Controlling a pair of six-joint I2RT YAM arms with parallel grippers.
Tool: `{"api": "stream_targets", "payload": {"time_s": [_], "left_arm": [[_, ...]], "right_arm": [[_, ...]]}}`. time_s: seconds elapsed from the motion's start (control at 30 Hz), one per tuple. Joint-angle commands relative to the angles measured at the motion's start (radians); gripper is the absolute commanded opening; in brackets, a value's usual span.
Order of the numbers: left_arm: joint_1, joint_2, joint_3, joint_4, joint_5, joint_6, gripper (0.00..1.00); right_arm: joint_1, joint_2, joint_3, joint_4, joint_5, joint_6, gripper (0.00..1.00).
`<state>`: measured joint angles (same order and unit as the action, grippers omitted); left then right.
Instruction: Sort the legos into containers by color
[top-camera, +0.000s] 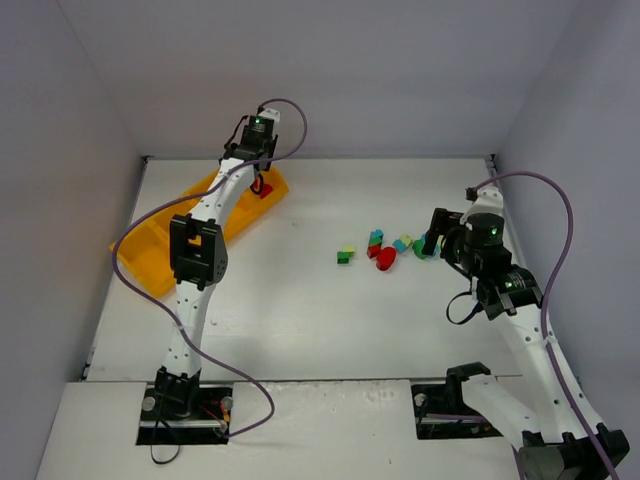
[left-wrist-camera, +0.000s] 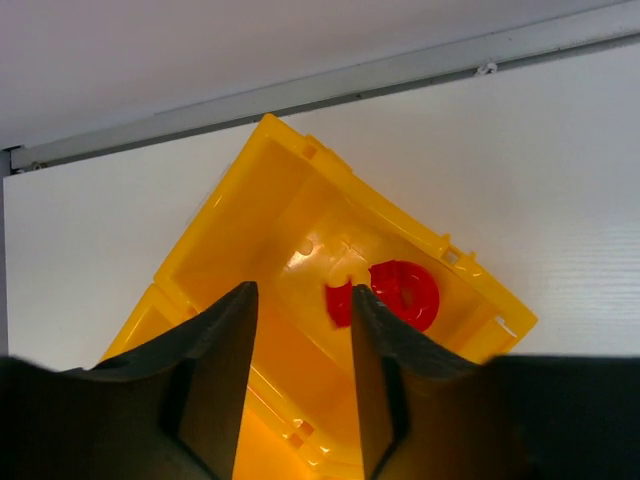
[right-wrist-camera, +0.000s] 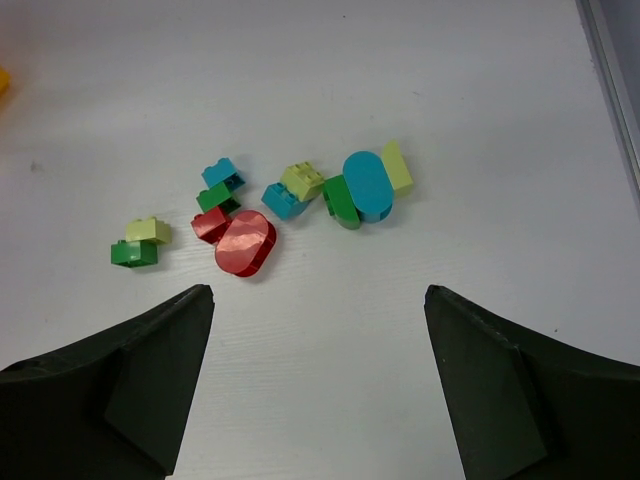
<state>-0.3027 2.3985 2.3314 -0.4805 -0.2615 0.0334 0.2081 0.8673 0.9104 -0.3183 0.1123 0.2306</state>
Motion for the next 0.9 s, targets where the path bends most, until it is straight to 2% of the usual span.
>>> {"api": "stream_targets", "payload": {"time_s": [0.0,0.1,0.27,0.43,0.5,0.63,0.77,0.87], "left_arm": [[0.013,-0.050,0.046,0.071,0.013,-0.021,0.38],[0.016,-0.052,0.045,0.072,0.031,-0.021,0.44],[0.016,-0.082,0.031,0.057,0.054,-0.076,0.46],[0.014,-0.196,-0.036,-0.001,0.192,-0.190,0.46],[0.013,-0.257,-0.088,-0.032,0.238,-0.265,0.49],[0.008,-0.396,-0.282,0.008,0.364,-0.360,0.64],[-0.010,-0.533,-0.473,0.033,0.445,-0.418,0.70],[-0.041,-0.606,-0.552,0.028,0.461,-0.421,0.72]], "right_arm": [[-0.009,0.010,0.025,0.044,0.013,-0.013,0.84],[-0.007,0.001,0.022,0.044,0.021,-0.022,0.84],[-0.009,0.001,0.015,0.044,0.003,-0.013,0.83],[-0.009,0.030,-0.008,0.044,-0.013,0.022,0.75],[-0.007,0.048,-0.021,0.045,-0.035,0.044,0.71],[-0.004,0.108,-0.044,0.058,-0.086,0.085,0.66],[0.014,0.160,-0.062,0.097,-0.094,0.104,0.70],[0.034,0.211,-0.059,0.116,-0.099,0.113,0.74]]}}
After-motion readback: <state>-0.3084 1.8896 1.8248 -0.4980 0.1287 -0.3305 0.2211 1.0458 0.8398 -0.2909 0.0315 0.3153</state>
